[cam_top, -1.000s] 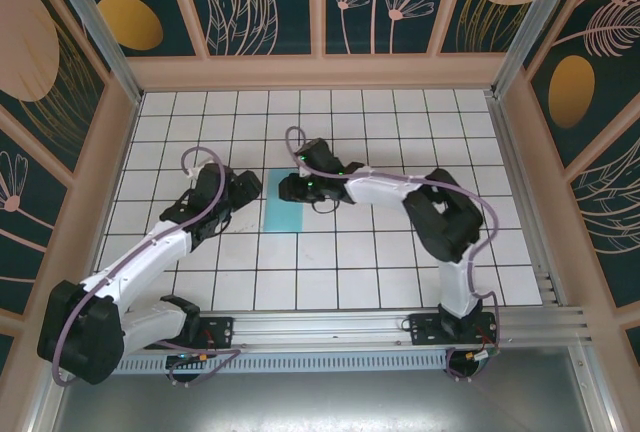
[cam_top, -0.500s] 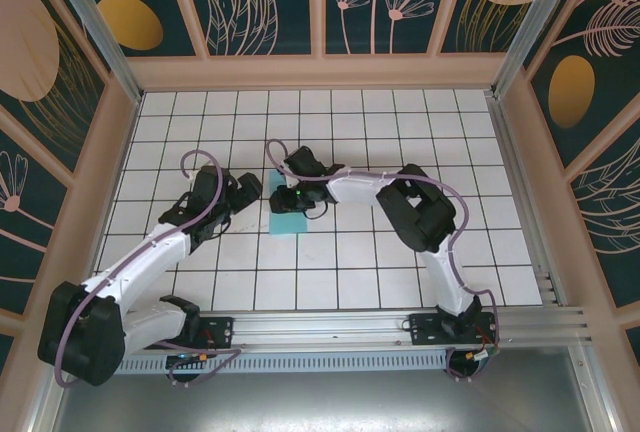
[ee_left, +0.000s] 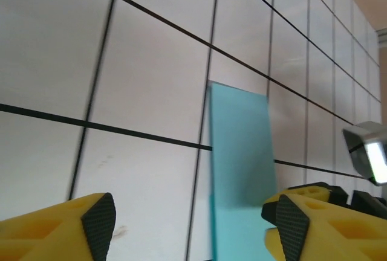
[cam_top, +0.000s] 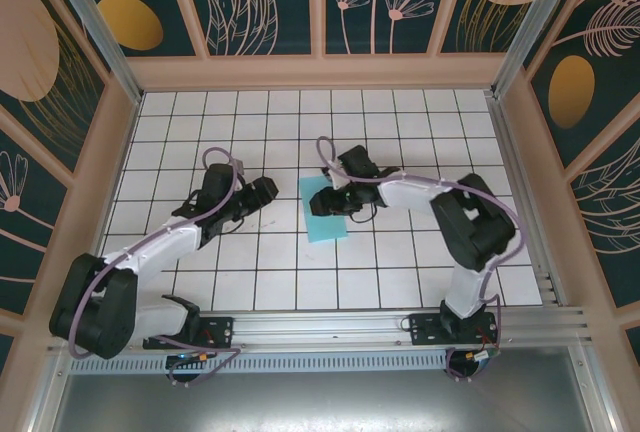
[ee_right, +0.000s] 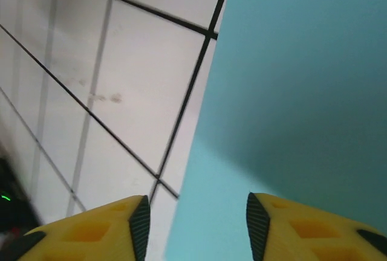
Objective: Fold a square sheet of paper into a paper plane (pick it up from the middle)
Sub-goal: Move the paper to the center of the table, then third fold the triangle at the center of the table.
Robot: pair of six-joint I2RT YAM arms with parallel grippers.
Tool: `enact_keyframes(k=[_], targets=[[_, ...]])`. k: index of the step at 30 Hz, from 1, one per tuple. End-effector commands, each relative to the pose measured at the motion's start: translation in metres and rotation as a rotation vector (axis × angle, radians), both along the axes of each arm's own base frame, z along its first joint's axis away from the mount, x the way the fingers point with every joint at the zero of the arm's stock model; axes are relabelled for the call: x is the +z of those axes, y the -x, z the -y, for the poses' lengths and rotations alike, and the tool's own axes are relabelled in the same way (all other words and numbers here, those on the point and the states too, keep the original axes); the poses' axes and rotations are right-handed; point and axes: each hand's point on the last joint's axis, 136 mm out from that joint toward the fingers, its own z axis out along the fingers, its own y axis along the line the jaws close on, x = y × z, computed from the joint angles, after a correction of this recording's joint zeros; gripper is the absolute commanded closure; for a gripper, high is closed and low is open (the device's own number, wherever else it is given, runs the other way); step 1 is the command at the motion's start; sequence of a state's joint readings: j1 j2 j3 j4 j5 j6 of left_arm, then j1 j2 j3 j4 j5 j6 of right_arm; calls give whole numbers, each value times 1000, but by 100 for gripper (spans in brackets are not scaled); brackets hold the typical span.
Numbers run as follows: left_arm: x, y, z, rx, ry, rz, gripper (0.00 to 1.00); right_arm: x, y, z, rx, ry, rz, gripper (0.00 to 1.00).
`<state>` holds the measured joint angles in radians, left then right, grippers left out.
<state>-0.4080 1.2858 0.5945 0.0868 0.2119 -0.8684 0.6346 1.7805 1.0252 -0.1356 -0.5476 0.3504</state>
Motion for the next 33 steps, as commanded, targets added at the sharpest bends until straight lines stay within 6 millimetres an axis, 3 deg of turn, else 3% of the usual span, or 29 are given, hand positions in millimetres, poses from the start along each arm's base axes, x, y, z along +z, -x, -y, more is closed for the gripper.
enact_keyframes(k=[1,7,11,20,33], targets=[[14,-1,36,-113,89,46,35,39,-12,13,-147,-91,27,47],[6,-1,92,-234,120,20,58,25,-15,65,-376,-66,-35,45],[-11,-7,105,-237,117,-19,69,11,-5,70,-368,-74,-94,45],[-52,-18,108,-231,41,-100,83,-10,-1,64,-334,-59,-164,47],[-108,-7,88,-192,-93,-236,91,-27,11,63,-317,-26,-250,52]])
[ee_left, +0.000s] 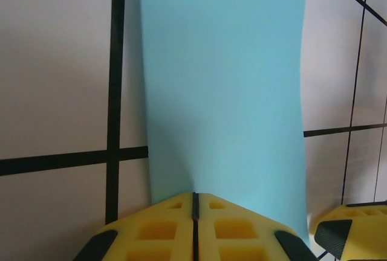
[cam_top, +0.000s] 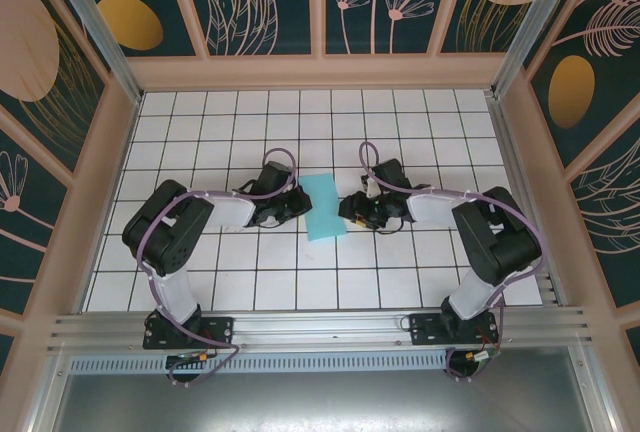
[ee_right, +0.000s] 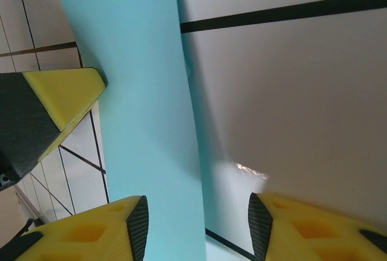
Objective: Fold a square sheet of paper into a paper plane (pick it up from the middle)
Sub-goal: Third fold the triangle at the center of the table.
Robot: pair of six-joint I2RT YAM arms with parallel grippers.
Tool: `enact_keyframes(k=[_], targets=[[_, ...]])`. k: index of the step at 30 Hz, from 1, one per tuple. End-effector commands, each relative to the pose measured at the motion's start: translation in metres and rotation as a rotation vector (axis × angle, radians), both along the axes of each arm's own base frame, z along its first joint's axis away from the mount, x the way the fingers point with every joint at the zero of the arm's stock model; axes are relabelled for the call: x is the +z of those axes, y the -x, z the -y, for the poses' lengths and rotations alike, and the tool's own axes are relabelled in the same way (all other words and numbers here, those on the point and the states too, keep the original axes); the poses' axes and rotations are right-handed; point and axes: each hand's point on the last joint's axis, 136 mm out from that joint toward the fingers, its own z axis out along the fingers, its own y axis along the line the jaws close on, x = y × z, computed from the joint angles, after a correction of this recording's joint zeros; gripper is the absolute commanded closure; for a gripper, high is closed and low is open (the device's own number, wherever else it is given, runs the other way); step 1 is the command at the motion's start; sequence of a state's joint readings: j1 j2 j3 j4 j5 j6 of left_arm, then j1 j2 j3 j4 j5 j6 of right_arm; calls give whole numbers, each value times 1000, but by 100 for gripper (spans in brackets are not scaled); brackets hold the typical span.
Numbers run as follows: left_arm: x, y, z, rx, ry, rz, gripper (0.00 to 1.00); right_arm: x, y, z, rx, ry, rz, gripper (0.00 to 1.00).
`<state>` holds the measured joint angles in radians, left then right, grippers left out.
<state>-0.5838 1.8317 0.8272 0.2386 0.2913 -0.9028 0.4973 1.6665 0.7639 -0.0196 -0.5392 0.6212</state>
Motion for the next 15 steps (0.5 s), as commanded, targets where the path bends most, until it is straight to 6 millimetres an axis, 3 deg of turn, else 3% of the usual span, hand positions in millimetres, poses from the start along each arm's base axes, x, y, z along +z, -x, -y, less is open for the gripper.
enact_keyframes(k=[1,6,15], targets=[[-22,8,-15,11,-99,-45,91,4,6,-8,24,-30,-43,52],[-33,16,-23,18,-126,-69,91,2,14,-13,52,-38,-69,55],[-35,19,-25,19,-126,-70,91,13,31,-24,77,-134,-104,61]])
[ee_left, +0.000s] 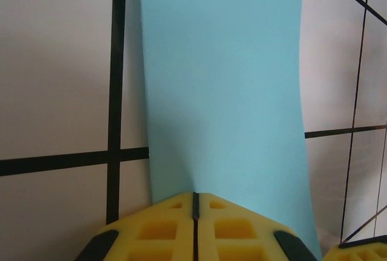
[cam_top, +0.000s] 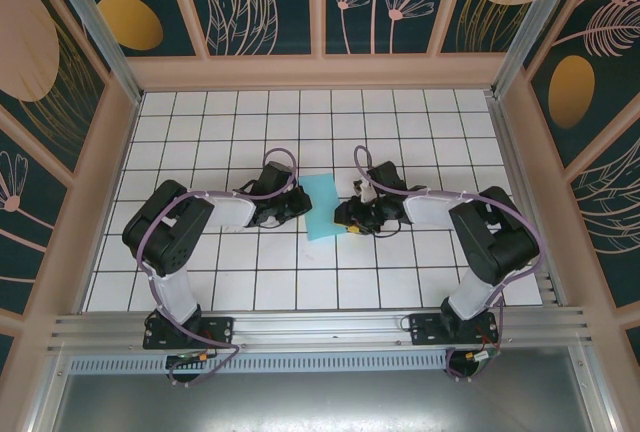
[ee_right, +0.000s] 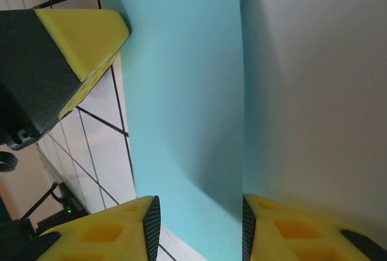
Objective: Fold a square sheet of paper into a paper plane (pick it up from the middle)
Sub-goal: Third fold the triangle at the center of the table.
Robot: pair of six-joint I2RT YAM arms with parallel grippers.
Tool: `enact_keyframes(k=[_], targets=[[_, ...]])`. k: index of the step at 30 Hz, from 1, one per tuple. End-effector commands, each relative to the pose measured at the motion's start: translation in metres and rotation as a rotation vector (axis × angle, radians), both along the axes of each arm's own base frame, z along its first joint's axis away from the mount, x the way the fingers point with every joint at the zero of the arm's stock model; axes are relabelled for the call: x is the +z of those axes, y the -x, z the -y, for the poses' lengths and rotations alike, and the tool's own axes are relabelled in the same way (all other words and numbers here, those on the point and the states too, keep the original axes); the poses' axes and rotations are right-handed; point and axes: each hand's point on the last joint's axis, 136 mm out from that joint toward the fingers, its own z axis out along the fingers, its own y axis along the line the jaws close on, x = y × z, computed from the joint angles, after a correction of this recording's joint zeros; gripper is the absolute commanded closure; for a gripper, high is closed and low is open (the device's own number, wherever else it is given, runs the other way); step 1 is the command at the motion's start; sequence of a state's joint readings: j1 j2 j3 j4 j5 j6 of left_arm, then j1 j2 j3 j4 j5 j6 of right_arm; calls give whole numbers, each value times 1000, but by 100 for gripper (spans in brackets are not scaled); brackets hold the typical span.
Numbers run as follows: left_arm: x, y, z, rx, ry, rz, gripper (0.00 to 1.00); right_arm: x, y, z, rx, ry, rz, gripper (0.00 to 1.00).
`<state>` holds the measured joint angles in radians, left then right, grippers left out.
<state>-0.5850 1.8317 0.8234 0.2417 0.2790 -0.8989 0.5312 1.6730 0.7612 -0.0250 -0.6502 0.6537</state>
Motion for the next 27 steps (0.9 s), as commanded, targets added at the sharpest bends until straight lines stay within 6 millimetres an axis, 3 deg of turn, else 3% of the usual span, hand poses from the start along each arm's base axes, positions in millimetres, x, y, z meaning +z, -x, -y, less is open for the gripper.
enact_keyframes(k=[1,8,20,27], targets=[[-33,19,-23,16,-114,-75,91,9,9,-5,2,-69,-29,61],[-33,20,-23,8,-115,-71,91,19,6,-1,-54,-106,-25,67],[-29,20,-19,-21,-102,-54,91,19,-9,1,-106,-69,-25,90],[-26,20,-17,-36,-94,-46,91,26,-20,-14,-95,-71,0,98]])
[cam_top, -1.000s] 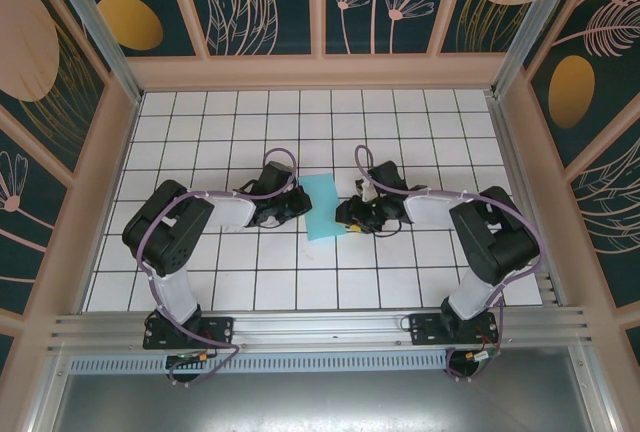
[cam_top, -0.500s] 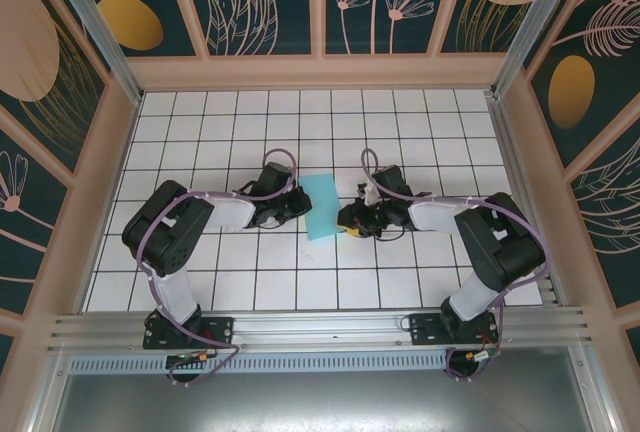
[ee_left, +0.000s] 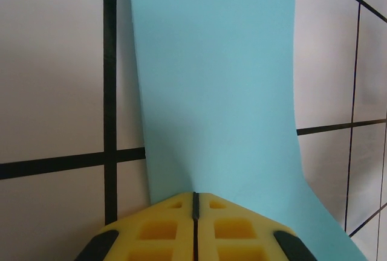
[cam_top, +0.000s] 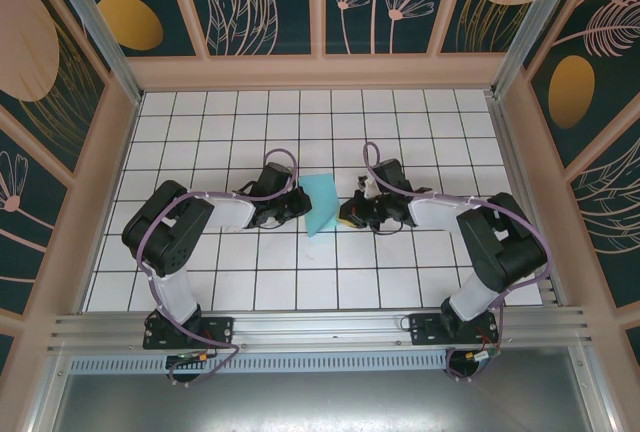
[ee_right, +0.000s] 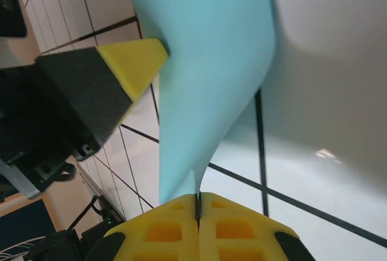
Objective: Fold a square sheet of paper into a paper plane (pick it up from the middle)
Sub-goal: Third fold the triangle at the center of the table.
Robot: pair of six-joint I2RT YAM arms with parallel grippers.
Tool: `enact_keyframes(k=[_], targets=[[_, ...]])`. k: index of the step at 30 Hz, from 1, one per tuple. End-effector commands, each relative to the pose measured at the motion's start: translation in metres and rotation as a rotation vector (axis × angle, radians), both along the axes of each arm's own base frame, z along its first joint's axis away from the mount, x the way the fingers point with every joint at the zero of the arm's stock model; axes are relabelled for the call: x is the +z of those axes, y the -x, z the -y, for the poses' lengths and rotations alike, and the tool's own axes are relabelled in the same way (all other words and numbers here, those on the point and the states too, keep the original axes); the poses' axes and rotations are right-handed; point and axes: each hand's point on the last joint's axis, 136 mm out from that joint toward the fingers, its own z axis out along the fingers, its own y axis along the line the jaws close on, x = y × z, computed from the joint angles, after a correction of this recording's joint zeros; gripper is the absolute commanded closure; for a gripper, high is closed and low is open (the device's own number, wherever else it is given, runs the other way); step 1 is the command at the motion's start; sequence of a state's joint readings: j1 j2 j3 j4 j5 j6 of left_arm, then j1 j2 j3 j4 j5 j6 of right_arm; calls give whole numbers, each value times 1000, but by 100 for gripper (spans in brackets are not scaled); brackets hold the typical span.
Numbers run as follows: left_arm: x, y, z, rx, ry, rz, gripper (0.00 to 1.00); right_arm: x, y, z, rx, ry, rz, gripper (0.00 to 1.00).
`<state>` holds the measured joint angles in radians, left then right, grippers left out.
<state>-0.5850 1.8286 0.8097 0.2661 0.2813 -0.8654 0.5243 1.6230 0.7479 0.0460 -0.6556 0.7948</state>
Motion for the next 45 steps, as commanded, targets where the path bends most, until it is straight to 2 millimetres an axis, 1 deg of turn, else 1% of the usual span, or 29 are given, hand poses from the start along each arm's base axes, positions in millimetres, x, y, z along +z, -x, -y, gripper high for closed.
enact_keyframes(k=[1,2,5,9,13,18,23,30,40,45], targets=[[-25,19,-16,-10,-90,-73,91,6,-11,-15,4,-3,17,98],[-23,18,-16,-11,-88,-69,91,5,-10,-22,18,-2,19,98],[-17,16,-14,-15,-78,-58,90,1,-15,-35,28,13,16,99],[5,9,-9,-21,-49,-7,89,-7,-21,-46,30,38,10,99],[30,-1,-6,-10,-29,61,85,-16,-21,-48,36,60,-9,99],[39,-10,-4,-5,-27,100,83,-22,-19,-47,38,86,-16,99],[22,-11,2,-19,-27,60,83,-25,-21,-46,32,97,-17,99],[10,-10,3,-24,-42,28,85,-31,-24,-44,18,126,-21,99],[-3,-6,0,-30,-67,-7,87,-38,-25,-43,13,139,-32,99],[-3,-6,0,-30,-67,-9,87,-38,-25,-44,18,137,-32,99]])
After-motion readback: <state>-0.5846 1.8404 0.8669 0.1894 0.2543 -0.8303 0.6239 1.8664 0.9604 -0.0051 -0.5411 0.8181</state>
